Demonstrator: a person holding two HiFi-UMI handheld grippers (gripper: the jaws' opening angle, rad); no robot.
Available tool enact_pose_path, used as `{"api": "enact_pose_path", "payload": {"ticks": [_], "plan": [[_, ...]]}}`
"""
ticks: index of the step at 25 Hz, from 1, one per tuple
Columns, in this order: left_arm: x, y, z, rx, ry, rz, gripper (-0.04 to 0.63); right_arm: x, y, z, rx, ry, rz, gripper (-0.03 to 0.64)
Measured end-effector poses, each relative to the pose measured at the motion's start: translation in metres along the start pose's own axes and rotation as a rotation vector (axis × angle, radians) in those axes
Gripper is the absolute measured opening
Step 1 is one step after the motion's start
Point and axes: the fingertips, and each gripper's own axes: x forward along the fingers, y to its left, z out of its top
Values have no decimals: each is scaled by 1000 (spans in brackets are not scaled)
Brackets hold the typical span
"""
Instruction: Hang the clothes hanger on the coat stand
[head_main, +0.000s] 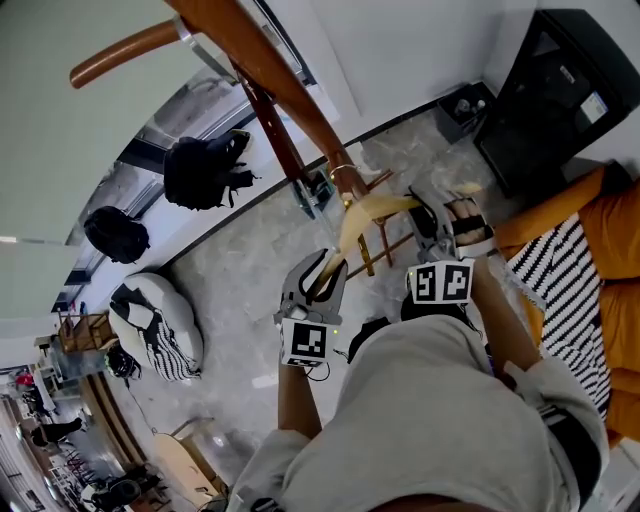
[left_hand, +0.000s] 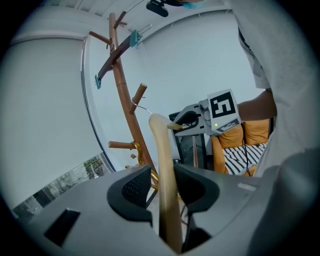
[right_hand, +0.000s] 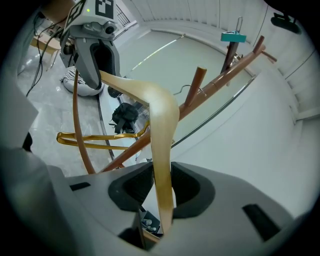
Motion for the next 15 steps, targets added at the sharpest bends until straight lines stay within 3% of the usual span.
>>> {"api": "enact_pose_path", "payload": {"ticks": [15], "plan": [[16,23,-13,-40,56,64,181,32,5,-1,6,-33,56,97]]}}
